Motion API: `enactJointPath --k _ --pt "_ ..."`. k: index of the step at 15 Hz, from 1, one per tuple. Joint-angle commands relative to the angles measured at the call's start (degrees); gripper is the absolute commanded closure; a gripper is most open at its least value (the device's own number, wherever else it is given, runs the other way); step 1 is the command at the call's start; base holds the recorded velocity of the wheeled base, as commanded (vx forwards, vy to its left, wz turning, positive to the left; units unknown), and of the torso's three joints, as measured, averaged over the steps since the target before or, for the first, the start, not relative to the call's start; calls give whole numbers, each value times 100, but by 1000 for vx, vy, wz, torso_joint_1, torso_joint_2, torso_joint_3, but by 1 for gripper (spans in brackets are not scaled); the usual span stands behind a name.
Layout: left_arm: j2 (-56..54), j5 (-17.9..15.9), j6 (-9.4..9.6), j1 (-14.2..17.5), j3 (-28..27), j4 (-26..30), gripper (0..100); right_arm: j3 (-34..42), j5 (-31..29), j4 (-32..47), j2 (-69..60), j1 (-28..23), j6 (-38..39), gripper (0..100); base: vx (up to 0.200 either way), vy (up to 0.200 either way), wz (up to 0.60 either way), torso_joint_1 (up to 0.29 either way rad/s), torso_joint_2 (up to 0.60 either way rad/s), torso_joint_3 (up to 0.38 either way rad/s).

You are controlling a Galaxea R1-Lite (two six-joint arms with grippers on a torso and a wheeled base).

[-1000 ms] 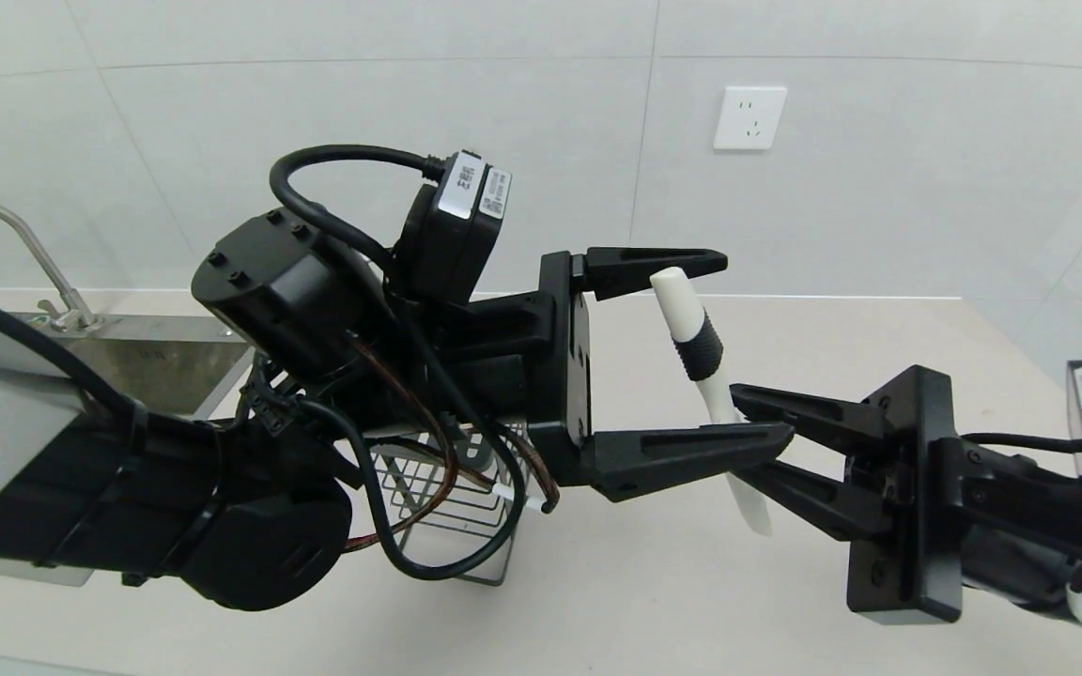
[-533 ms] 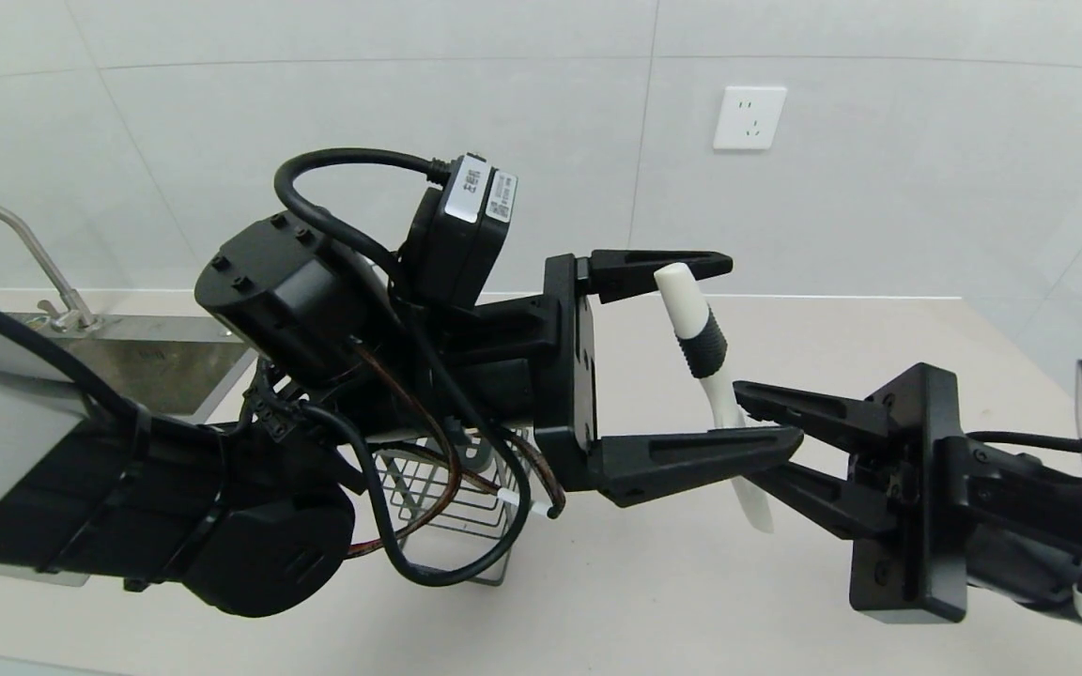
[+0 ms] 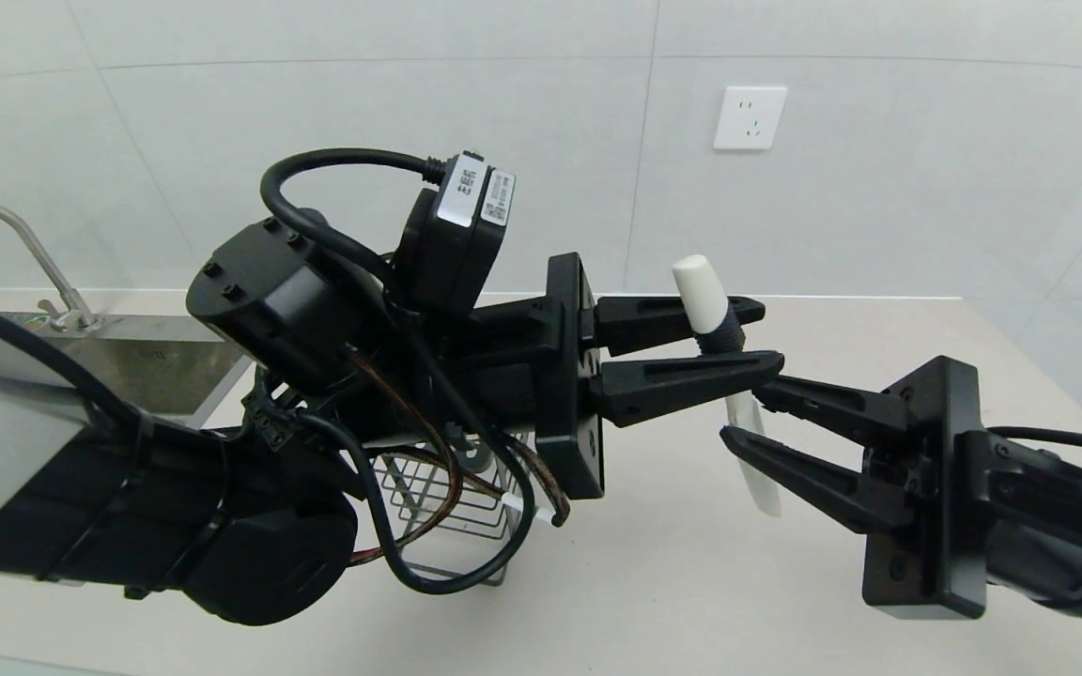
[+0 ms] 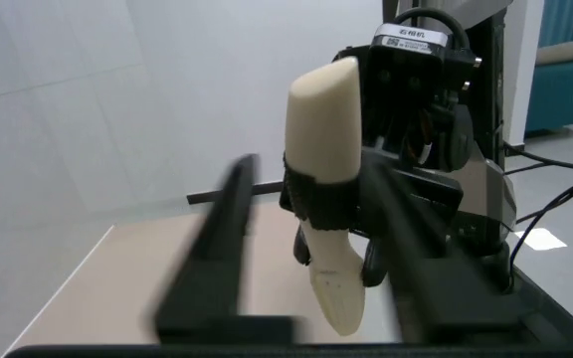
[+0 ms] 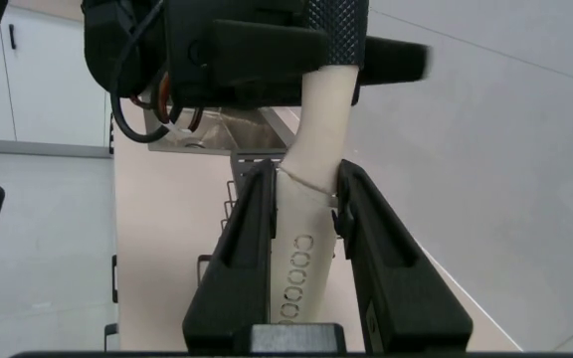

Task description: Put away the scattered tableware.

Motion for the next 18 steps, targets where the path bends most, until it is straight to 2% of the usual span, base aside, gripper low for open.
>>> enactJointPath --k 1,2,3,5,8,11,15,16,17,18 --pt "-1 -1 9 1 -5 -4 100 -31 5 1 -47 -19 -16 100 0 0 0 0 0 0" --pt "-9 -1 9 -8 -5 -4 100 22 23 10 -47 -55 -60 100 0 0 0 0 0 0" --pt "-9 8 9 -35 -5 -4 100 66 23 19 -47 -55 -78 0 0 0 0 0 0 0" --pt "-18 35 26 -43 -5 -39 100 136 23 19 -47 -55 -192 0 0 0 0 0 0 0" --pt "-18 360 35 -8 12 -74 100 417 14 36 -275 -81 -236 0 0 0 0 0 0 0" --pt "-106 536 26 80 56 49 100 690 -4 71 -662 -538 -499 0 0 0 0 0 0 0" --pt "-651 544 44 370 329 981 100 1103 -4 203 -1655 -1338 -596 0 0 0 0 0 0 0" --pt "-800 553 141 519 329 1262 100 1393 -4 238 -1981 -1610 -666 0 0 0 0 0 0 0" --pt "-871 553 325 668 320 1429 100 1613 -4 238 -2218 -1777 -666 0 0 0 0 0 0 0" --pt "-941 553 483 783 329 1578 100 1736 -4 291 -2402 -1927 -675 100 0 0 0 0 0 0"
